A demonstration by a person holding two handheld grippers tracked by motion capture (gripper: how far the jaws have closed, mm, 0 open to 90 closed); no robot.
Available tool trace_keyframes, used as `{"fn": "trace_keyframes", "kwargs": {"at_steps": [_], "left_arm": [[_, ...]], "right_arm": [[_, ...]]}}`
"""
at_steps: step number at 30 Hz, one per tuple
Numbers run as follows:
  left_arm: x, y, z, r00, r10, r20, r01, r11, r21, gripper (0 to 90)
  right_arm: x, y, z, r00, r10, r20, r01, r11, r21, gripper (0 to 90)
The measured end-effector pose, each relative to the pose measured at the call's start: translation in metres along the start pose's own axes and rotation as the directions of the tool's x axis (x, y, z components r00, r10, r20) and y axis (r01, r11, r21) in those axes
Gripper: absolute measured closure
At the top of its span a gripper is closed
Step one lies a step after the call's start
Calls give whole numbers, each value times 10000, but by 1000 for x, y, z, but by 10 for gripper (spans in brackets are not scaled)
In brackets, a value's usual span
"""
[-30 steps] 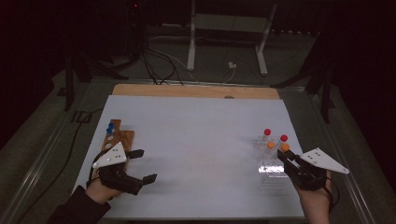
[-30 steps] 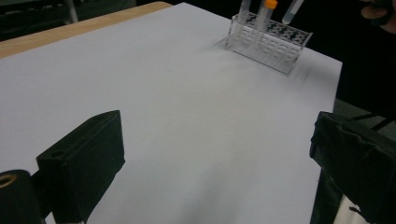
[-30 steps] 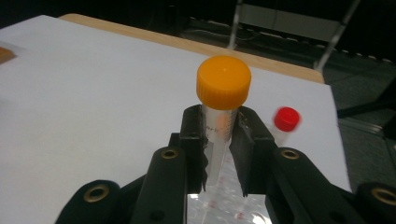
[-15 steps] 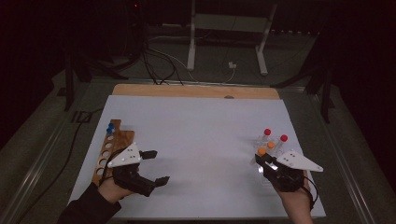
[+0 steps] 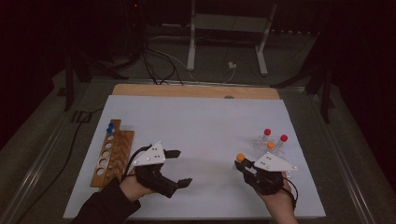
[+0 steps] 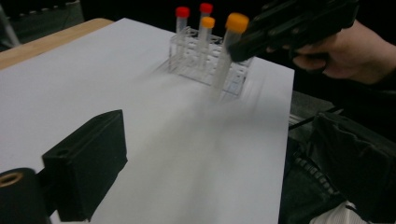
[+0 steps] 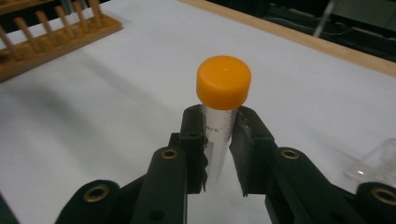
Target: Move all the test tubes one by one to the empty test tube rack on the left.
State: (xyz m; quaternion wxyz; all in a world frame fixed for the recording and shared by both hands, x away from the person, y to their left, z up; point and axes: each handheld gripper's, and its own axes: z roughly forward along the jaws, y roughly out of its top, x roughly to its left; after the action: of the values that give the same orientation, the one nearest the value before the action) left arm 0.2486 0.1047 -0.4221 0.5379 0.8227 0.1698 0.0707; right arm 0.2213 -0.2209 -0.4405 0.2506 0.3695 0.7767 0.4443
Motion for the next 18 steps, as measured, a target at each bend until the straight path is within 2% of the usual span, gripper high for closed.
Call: {"fn": "trace_keyframes", "kwargs": {"at_steps": [5, 11, 18], "left_arm": [[-5, 14, 16, 9994, 290, 165, -290, 9996, -12, 77], [-7, 34, 33, 9970, 742, 217, -737, 9971, -200, 171], [-8, 49, 57, 9951, 929, 351, -916, 9951, -383, 300]], "right_arm": [[7, 1, 6, 9995, -108, -281, 112, 9999, 116, 751], [12, 2, 11, 9986, -182, -494, 192, 9996, 192, 751], [16, 3, 13, 9975, -251, -664, 265, 9995, 197, 751]]}}
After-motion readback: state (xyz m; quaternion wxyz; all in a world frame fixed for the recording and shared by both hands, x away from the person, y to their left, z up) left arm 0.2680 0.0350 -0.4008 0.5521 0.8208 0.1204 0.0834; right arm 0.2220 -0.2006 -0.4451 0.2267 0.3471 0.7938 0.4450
